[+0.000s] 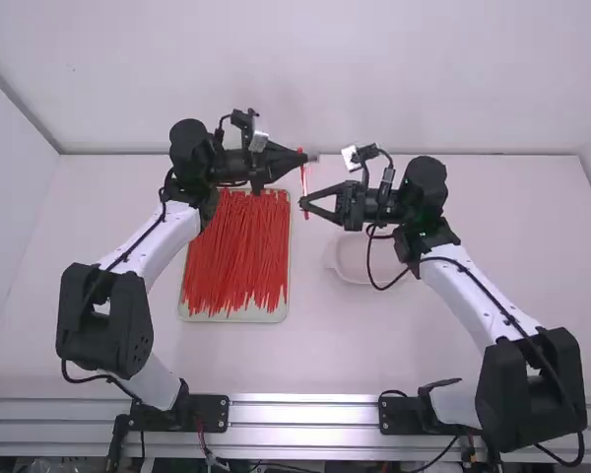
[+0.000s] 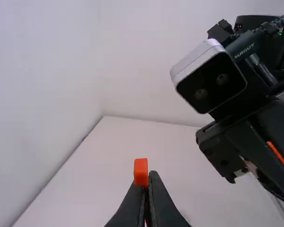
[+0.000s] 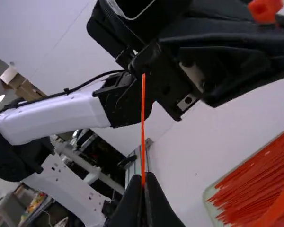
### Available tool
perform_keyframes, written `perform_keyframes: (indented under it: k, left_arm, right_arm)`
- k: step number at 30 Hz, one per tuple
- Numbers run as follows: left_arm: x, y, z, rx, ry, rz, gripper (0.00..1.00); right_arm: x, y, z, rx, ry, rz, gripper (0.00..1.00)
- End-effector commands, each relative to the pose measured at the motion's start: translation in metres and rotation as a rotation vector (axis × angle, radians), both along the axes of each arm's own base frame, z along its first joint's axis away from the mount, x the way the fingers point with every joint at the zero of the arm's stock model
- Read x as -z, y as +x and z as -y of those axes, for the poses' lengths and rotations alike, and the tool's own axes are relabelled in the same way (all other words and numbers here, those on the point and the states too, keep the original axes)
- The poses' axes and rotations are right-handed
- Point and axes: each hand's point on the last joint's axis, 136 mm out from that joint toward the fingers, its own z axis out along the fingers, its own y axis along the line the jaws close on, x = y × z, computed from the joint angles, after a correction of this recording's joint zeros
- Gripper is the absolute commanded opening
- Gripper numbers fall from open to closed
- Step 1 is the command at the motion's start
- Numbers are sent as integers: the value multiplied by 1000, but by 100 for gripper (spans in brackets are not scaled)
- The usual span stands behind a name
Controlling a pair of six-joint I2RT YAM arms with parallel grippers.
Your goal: Fasten the cable tie
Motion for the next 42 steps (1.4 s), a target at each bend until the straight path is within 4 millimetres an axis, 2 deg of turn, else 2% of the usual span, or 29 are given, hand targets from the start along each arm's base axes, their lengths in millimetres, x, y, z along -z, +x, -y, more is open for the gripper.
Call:
perform_keyframes:
  k: [1, 5, 16, 20, 28, 33, 42]
  left_arm:
    - [-12, -8, 1, 46, 18, 146, 2]
    - [-10, -19, 2, 103, 40, 271, 3]
    - [-15, -19, 1, 100, 35, 314, 8]
    - [-15, -20, 2, 104, 35, 317, 2]
    - [-15, -21, 2, 109, 36, 321, 2]
    - [-11, -34, 2, 182, 47, 396, 2]
    - [-5, -31, 2, 175, 58, 410, 2]
  right_arm:
    - [3, 3, 3, 7, 0, -71, 0]
    - [3, 3, 3, 6, 2, -125, 0]
    - [6, -1, -6, -2, -5, -162, 0]
    - [13, 0, -6, 4, -19, -202, 0]
    - [14, 1, -7, 18, -21, -221, 0]
    - [13, 1, -8, 18, -19, -242, 0]
    - [14, 4, -9, 36, -18, -269, 0]
